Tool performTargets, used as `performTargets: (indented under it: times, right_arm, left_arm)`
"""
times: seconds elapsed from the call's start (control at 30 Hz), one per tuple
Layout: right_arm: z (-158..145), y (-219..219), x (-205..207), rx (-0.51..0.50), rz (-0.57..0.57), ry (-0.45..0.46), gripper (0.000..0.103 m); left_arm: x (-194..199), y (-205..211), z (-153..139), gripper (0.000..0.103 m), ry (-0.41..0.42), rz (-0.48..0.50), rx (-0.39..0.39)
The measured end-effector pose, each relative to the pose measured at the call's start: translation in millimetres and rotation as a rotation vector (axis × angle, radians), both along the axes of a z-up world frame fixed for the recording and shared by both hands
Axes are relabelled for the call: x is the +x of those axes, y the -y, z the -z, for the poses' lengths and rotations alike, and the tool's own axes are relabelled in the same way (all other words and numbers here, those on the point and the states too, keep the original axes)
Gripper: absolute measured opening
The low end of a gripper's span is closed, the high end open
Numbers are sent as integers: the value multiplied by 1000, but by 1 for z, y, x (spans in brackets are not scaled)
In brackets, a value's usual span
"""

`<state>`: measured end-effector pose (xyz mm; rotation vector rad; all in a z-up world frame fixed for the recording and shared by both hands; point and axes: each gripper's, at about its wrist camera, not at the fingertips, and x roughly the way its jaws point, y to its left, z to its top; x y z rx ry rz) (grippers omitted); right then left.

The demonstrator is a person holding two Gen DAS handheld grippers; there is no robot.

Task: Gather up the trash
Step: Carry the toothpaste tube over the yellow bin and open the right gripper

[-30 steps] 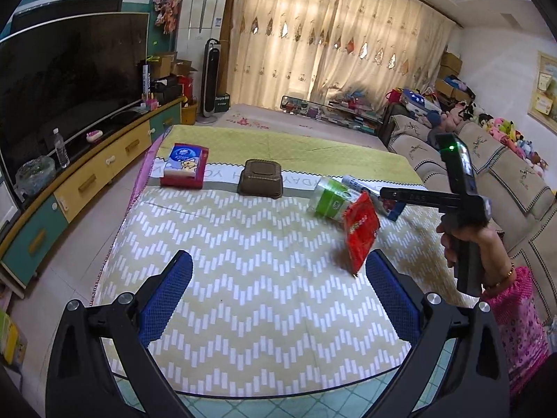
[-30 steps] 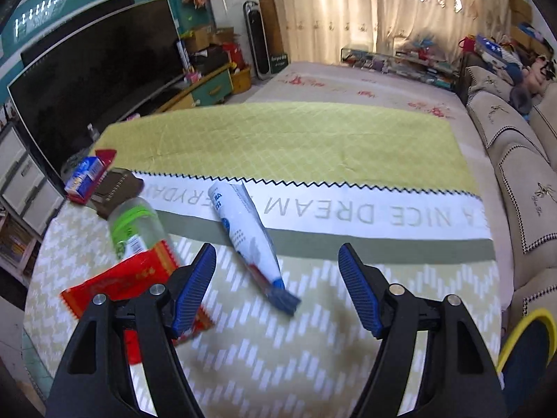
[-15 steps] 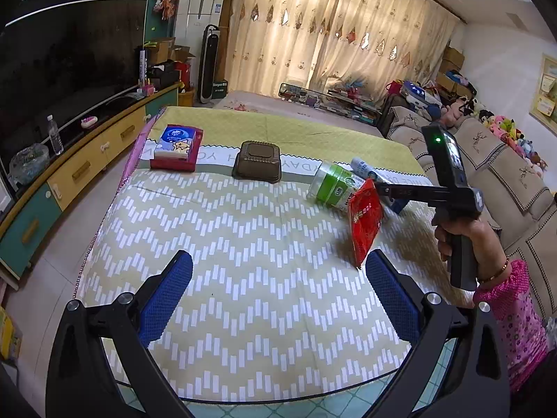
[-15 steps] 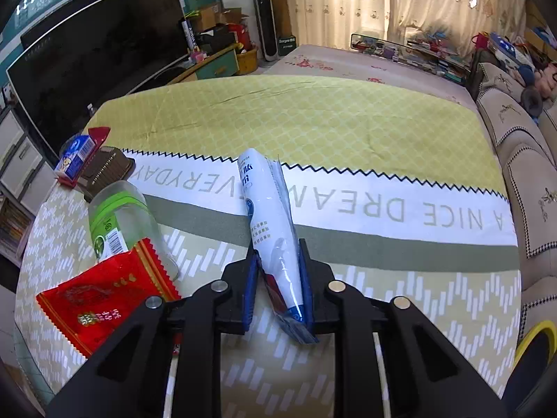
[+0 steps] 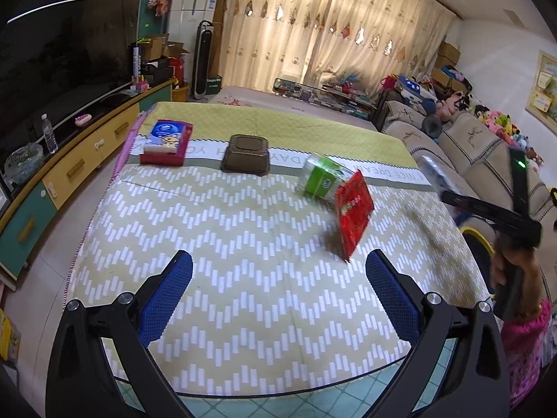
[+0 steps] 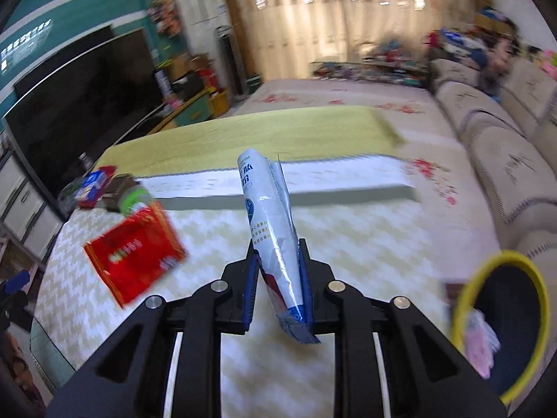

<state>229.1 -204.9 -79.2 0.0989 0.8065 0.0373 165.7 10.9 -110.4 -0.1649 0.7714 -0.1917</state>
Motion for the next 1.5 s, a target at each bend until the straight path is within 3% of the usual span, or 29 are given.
performTargets:
  times: [0.2, 0.43, 0.47, 0.53, 0.6, 1.1, 1.37, 1.5]
  right_arm:
    - [5, 92, -60, -60, 257, -5, 22]
    - [26, 180, -100, -49, 488, -28, 22]
    - [30, 189, -102, -45, 503, -35, 26]
    - [38, 205, -107, -25, 527, -40, 57]
    - [41, 216, -115, -21, 563, -24, 61]
    - [49, 222, -130, 68, 555, 14, 65]
    - [45, 210, -127, 70, 534, 23, 65]
    - [48, 203, -124, 71, 510, 18, 65]
  left_arm:
    - [1, 23, -3, 98, -2, 43, 13]
    - [6, 57, -8, 98, -11, 105, 25]
    - [6, 64, -8, 98, -13, 117, 33]
    - [7, 72, -7, 98, -17, 130, 42]
    - [9, 80, -7, 98, -24, 140, 50]
    - [43, 93, 10, 98, -56, 162, 106]
    - [84, 92, 24, 98, -100, 199, 40]
    - [104, 98, 35, 91, -117, 193, 68]
